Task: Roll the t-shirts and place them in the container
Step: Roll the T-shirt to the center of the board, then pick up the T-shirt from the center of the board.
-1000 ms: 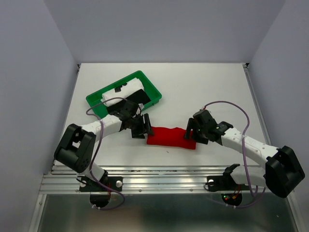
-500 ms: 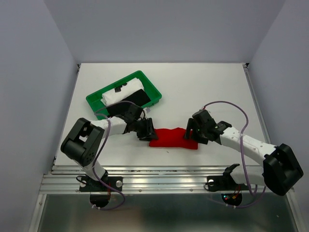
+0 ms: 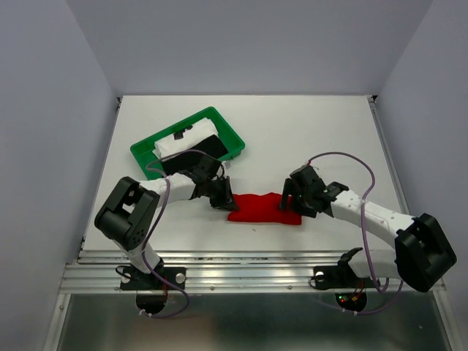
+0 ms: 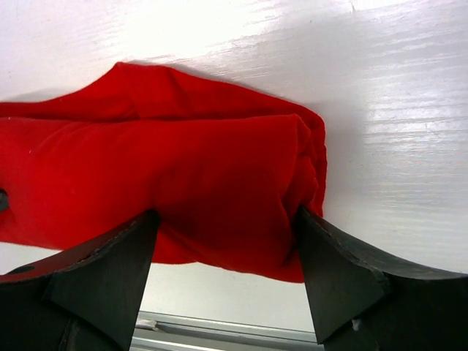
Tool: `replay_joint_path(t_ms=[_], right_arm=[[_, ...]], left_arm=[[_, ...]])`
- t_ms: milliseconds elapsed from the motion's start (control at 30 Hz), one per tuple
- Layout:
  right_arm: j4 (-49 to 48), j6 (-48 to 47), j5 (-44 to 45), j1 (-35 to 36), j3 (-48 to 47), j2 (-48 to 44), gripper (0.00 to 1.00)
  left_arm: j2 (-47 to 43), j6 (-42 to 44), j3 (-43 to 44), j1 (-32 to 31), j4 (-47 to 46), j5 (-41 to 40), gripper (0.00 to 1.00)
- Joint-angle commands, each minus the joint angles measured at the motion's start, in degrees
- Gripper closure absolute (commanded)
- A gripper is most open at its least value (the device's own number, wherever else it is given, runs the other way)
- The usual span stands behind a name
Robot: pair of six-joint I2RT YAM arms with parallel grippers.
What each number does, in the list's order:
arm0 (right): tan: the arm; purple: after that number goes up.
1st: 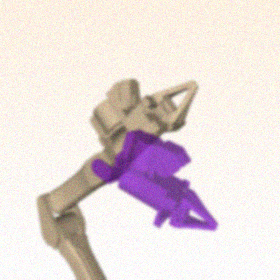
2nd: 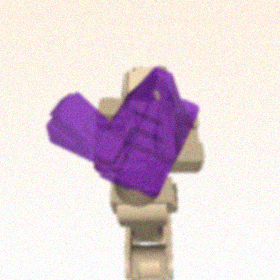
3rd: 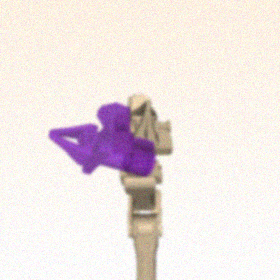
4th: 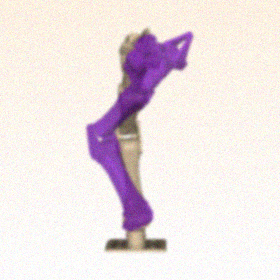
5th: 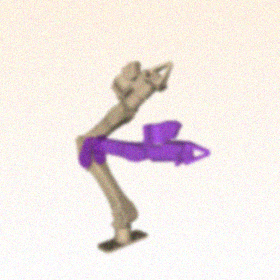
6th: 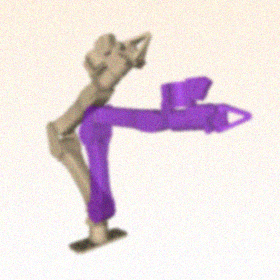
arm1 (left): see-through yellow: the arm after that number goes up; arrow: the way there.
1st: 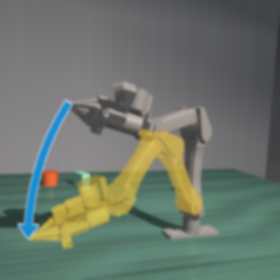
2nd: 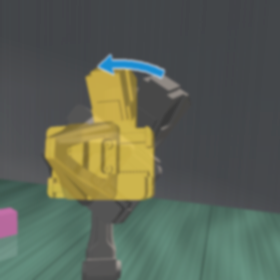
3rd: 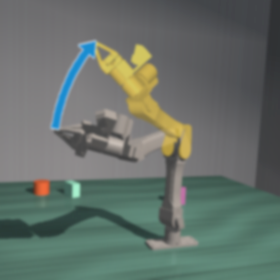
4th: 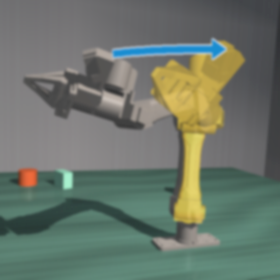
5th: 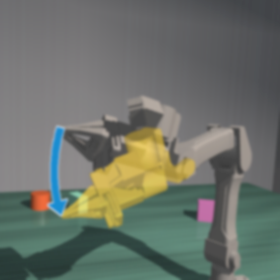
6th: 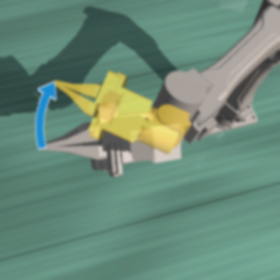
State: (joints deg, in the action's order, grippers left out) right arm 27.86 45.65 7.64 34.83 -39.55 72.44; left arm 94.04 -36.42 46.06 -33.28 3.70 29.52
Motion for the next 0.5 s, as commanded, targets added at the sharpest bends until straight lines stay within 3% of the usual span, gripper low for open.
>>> replay_joint_path(t_ms=[0, 467], right_arm=[[3.52, -2.75, 3.09, -0.11, -3.25, -3.35, 0.18], [-4.39, -1.88, -10.89, -5.21, 4.3, -7.23, 0.18]], left_arm=[[-1.31, 5.83, 2.98, -0.3, 7.37, -6.93, 1.0], [-3.16, 10.15, -0.01, 0.93, 7.9, -11.06, 1.0]])
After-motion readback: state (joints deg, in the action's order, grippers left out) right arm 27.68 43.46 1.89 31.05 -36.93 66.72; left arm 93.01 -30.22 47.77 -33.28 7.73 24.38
